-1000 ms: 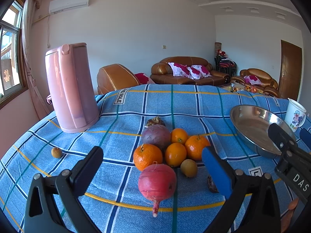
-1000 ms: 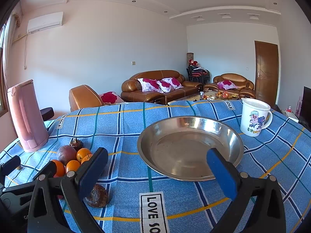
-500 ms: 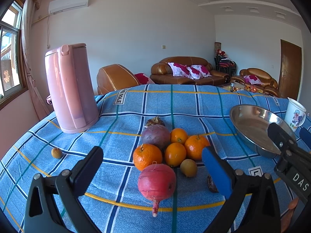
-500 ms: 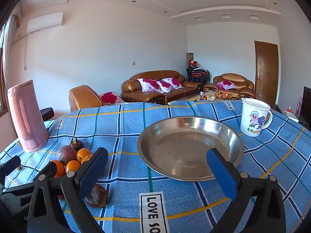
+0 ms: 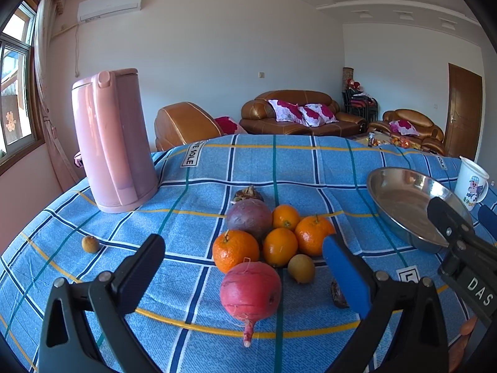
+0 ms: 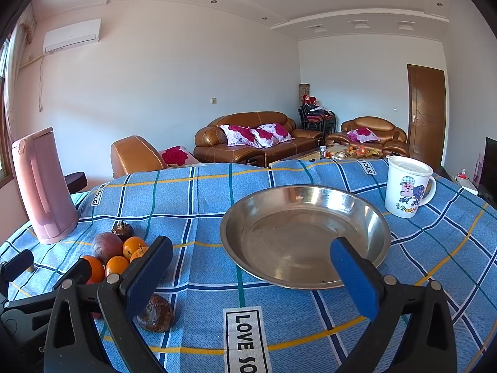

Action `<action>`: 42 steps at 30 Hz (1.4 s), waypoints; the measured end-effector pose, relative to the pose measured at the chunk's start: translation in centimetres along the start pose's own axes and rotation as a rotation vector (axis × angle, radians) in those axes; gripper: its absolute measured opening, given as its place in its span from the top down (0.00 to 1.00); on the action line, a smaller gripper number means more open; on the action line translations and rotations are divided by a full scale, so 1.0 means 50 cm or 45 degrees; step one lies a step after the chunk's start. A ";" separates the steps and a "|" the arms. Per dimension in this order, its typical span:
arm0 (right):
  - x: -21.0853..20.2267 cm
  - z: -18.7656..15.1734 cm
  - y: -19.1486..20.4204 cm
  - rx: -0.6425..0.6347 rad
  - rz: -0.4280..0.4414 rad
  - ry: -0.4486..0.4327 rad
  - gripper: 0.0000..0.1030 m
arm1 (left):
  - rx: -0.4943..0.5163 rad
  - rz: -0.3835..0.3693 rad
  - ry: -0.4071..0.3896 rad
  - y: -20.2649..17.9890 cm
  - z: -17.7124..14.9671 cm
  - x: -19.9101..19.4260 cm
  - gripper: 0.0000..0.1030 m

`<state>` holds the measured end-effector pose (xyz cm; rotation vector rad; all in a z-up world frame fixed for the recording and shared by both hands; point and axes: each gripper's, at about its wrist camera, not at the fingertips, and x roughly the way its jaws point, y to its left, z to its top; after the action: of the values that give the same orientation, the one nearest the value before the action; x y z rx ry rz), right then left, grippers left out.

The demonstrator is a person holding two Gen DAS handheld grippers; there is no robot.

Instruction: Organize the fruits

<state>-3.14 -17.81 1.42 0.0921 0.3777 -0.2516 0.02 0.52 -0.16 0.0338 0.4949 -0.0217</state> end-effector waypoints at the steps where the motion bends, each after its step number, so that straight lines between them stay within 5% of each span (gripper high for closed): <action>1: 0.000 0.000 0.000 0.000 0.001 0.000 0.01 | 0.000 0.000 0.000 0.000 0.000 0.000 0.00; 32: 0.005 -0.002 -0.002 0.008 0.009 0.017 0.01 | -0.002 -0.001 0.003 0.000 0.000 0.000 0.00; 42: 0.025 -0.010 -0.005 0.047 0.137 0.124 0.02 | -0.066 -0.038 0.160 0.058 -0.027 0.008 0.00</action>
<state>-2.26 -18.27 0.50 0.1607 0.4637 -0.1477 -0.20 3.46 -1.44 -0.0229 0.6211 -0.0363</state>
